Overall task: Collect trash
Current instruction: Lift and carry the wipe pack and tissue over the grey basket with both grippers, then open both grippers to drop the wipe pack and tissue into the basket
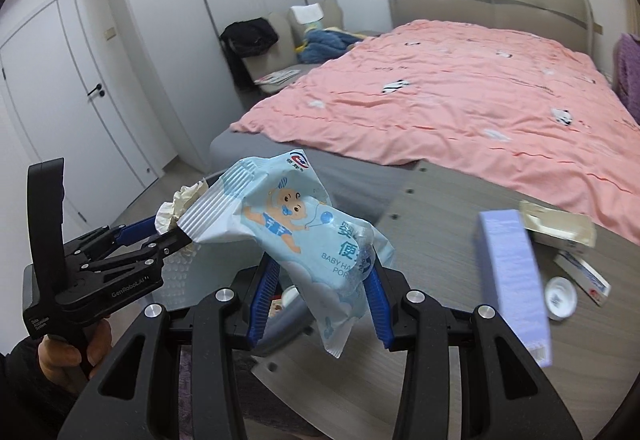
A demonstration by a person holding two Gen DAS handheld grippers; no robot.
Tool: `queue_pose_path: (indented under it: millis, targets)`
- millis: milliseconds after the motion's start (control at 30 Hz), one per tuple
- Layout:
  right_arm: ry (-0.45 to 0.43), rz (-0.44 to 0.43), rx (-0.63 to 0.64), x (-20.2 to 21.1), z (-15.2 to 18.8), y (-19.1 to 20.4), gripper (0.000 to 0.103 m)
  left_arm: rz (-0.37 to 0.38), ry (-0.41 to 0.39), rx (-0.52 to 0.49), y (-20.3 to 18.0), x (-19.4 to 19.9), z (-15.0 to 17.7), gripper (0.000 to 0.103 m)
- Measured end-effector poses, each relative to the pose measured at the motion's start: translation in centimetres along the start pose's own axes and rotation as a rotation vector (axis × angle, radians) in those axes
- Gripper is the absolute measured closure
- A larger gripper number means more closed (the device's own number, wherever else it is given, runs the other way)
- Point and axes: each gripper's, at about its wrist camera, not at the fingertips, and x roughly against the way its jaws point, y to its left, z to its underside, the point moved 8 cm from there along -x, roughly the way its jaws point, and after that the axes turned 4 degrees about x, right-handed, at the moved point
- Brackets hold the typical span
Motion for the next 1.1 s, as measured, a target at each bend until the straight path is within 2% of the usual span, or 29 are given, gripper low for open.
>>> queue_pose_path:
  millis: [333, 700, 867, 967, 1100]
  targets:
    - [0.073, -0.046, 0.058, -5.0, -0.7, 3.6, 0.062, -0.032, 0.035, 0.044, 3.5, -1.8, 0.0, 0.05]
    - [0.087, -0.053, 0.083, -6.3, -1.2, 4.4, 0.058, -0.025, 0.025, 0.063, 4.5, -2.0, -0.5, 0.049]
    - [0.073, -0.049, 0.09, -6.1, -1.4, 4.6, 0.043, -0.042, 0.024, 0.075, 5.1, -1.8, -0.4, 0.038]
    - [0.07, -0.047, 0.093, -5.9, -1.5, 4.8, 0.041, -0.058, 0.016, 0.076, 5.3, -1.5, -0.5, 0.03]
    - [0.07, -0.047, 0.093, -5.8, -1.5, 4.8, 0.039, -0.063, 0.012, 0.08, 5.6, -1.3, -0.4, 0.029]
